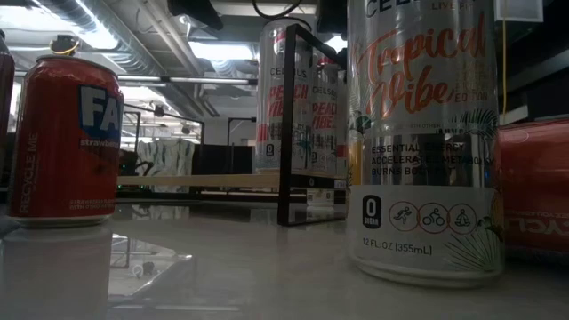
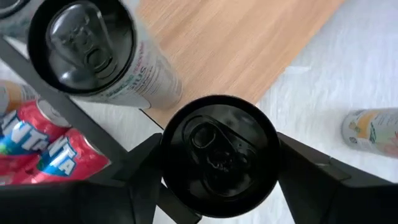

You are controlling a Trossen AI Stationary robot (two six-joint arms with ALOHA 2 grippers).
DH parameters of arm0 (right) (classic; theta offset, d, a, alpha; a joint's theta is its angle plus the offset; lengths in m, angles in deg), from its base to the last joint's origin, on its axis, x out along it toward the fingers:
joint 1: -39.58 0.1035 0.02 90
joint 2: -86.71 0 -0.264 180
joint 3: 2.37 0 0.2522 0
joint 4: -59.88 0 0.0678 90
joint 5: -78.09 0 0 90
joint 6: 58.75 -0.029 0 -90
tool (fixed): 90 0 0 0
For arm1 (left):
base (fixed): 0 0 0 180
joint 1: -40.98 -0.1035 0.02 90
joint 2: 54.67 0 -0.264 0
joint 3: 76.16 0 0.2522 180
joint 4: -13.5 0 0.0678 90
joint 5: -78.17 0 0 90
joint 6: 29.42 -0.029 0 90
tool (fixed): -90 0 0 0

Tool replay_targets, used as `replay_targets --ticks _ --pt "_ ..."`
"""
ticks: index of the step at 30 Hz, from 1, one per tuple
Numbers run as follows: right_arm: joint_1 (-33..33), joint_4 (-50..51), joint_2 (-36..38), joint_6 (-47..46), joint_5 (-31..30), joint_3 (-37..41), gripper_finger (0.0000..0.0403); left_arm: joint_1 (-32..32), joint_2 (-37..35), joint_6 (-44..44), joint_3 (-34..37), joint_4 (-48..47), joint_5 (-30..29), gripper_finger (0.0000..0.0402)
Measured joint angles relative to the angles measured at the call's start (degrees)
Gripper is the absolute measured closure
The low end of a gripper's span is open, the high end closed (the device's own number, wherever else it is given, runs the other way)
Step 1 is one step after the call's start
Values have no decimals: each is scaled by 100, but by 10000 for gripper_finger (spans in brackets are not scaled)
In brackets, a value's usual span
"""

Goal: Place canned beverage on shelf
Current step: Adjust the white-pink soda cans on the shelf

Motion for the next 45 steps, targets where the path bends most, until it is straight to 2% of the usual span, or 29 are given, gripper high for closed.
replay_targets --ticks 12,19,24,45 --pt "0 1 3 -999 -31 0 127 1 0 -2 0 0 0 79" --pt "220 -25 3 -1025 -109 0 133 1 0 -2 0 -2 0 79" --pt "489 -36 3 -1036 -534 0 131 -1 0 -4 0 0 -2 79" --pt "560 -36 3 -1176 -562 0 129 -1 0 -4 0 -2 -2 79"
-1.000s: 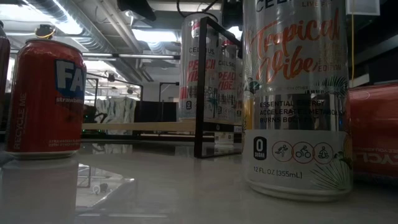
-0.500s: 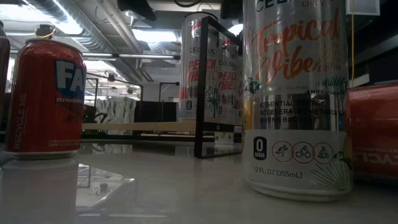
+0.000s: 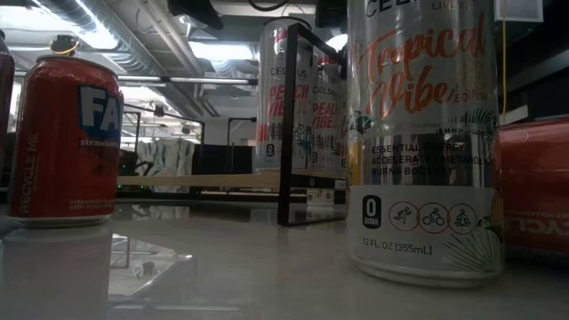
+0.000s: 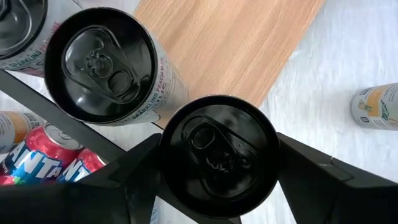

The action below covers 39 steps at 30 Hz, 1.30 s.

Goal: Place canned beverage on shelf
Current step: Adjust the white-pink soda cans on the shelf, then put the top left white-yellow soda can on the shelf

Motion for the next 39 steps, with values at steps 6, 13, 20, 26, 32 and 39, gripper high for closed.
replay_targets --ticks 6,13,20,26,32,39 --pt "-2 -9 0 8 101 0 129 1 0 0 0 0 0 79" --pt "-2 -17 0 8 140 0 129 0 0 1 0 0 1 79" --pt "-2 -20 0 8 154 0 129 2 0 2 0 0 2 79" --pt "-2 -20 0 8 181 0 129 0 0 2 0 1 2 79" --pt "-2 -17 0 7 183 0 122 2 0 2 0 1 2 79" --pt "0 15 0 2 238 0 49 2 0 2 0 2 2 79"
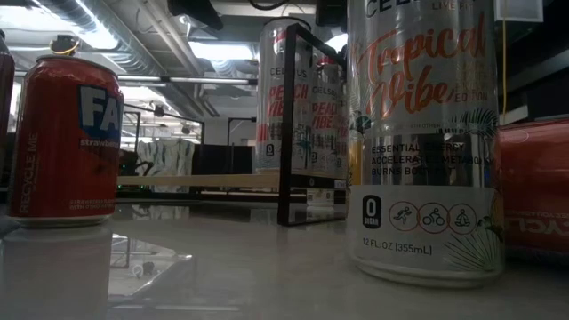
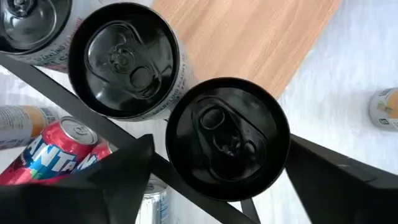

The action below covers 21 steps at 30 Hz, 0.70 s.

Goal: Place canned beverage on shelf
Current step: Put the top left white-yellow soda can on the shelf

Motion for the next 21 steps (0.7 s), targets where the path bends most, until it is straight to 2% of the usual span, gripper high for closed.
replay_targets --ticks 7,21 --pt "0 -13 0 0 -18 0 10 -2 0 0 0 -2 0 79" --pt "0 33 0 0 -44 0 8 -1 0 0 1 3 0 79"
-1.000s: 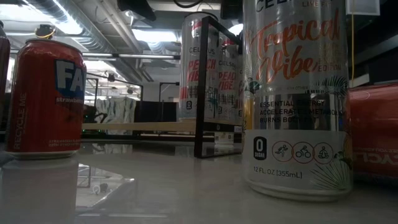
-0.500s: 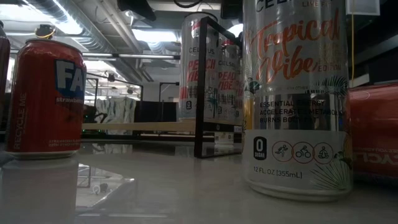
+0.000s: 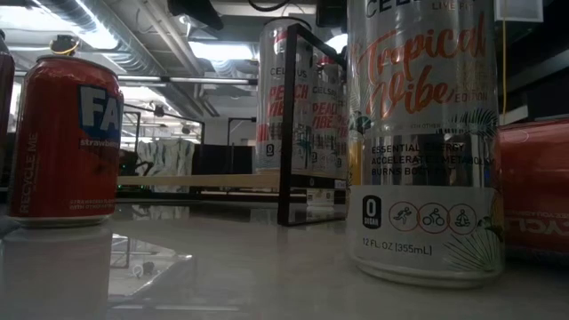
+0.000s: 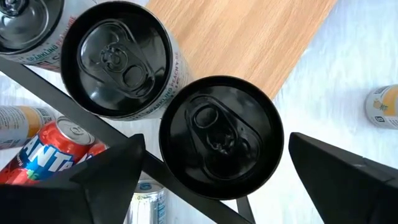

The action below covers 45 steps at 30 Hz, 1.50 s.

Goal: Place canned beverage on shelf
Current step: Put the top left white-yellow soda can on the shelf

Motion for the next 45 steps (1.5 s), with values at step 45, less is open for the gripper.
replay_targets --ticks 45 --pt "-2625 -1242 969 3049 440 -9 8 -1 0 0 -1 117 -2 79"
